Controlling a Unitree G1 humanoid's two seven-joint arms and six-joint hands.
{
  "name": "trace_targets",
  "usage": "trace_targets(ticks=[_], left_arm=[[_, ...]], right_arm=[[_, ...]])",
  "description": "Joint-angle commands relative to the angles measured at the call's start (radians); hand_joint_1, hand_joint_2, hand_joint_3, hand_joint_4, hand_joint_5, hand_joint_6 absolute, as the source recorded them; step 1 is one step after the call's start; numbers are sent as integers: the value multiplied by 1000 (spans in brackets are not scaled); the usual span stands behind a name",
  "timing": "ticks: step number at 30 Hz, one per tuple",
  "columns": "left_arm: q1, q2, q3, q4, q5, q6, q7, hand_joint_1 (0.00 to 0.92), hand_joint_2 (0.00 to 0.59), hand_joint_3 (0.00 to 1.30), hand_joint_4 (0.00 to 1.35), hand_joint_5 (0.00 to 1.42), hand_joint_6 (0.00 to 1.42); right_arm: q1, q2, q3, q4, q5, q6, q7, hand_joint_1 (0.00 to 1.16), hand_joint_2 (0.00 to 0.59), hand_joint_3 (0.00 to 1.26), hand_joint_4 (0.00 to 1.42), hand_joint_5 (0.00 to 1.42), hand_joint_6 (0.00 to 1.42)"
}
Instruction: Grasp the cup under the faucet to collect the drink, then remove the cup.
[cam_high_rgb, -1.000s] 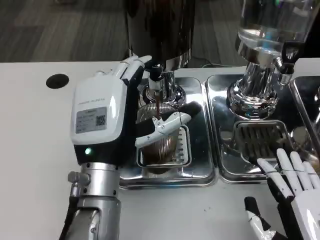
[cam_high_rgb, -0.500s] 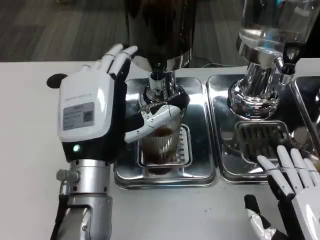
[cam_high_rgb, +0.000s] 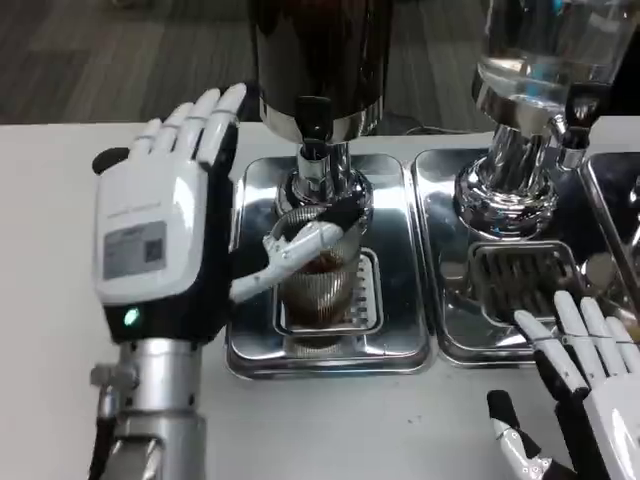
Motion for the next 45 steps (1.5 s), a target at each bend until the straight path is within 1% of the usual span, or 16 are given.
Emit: trace_targets(ticks=[1,5,9,13,16,18,20,22,23,25,28,30,34,38,43,45], left_arm=[[115,30,37,-30,-17,-45,42,0,32,172,0,150,137],[188,52,61,-39,-21,-77,48,0,31,150,0,141,107],[260,72,96,-29,-44,-111,64,0,30,124,0,131,101],[318,84,112,9,-48,-140,90,0,29,98,0,120,85],[356,86,110,57,-56,-159,115,0,20,91,0,118,82],[368,87,104,94,-55,-167,127,0,26,81,0,110,80],[377,87,99,135,-58,-180,138,0,25,68,0,107,70],[384,87,91,167,-52,-189,152,0,25,68,0,106,68],[384,89,86,183,-44,-188,156,0,25,67,0,106,68],[381,95,87,208,-43,-189,159,0,25,67,0,106,65],[381,104,98,228,-53,-190,164,0,25,67,0,106,60],[385,107,103,231,-59,-191,166,0,24,67,0,106,57],[399,108,112,235,-66,-194,174,0,32,67,0,105,51],[410,109,115,239,-74,-198,182,0,33,67,0,100,49],[422,117,125,239,-92,-202,191,0,33,83,0,104,48],[428,121,131,238,-100,-206,194,0,34,87,0,104,47]], right_arm=[[-2,-2,-4,-6,7,-5,15,218,401,151,0,0,65],[-19,-5,-7,-21,13,-4,44,219,394,132,0,0,53],[-45,1,-20,-38,48,-5,82,216,386,116,0,0,50],[-78,10,-35,-55,108,-5,152,219,374,82,0,0,50],[-125,20,-42,-69,178,5,247,251,354,28,0,0,72],[-149,26,-46,-78,204,13,293,273,333,2,0,0,77],[-181,38,-47,-91,232,30,355,332,299,0,0,0,79],[-228,61,-46,-95,298,54,439,438,267,0,0,0,67],[-262,76,-42,-94,334,77,489,479,270,0,0,0,65],[-327,104,-33,-83,392,123,578,548,252,0,0,0,39],[-407,141,-20,-50,467,181,678,589,226,0,0,0,22],[-452,163,-9,-26,494,213,721,601,213,0,0,0,20],[-523,205,13,21,511,260,759,607,208,0,0,0,14],[-562,229,30,50,509,281,770,620,198,0,0,0,3],[-605,248,47,78,503,307,775,599,188,0,0,0,0],[-630,260,54,105,502,321,771,597,188,0,0,0,0]])
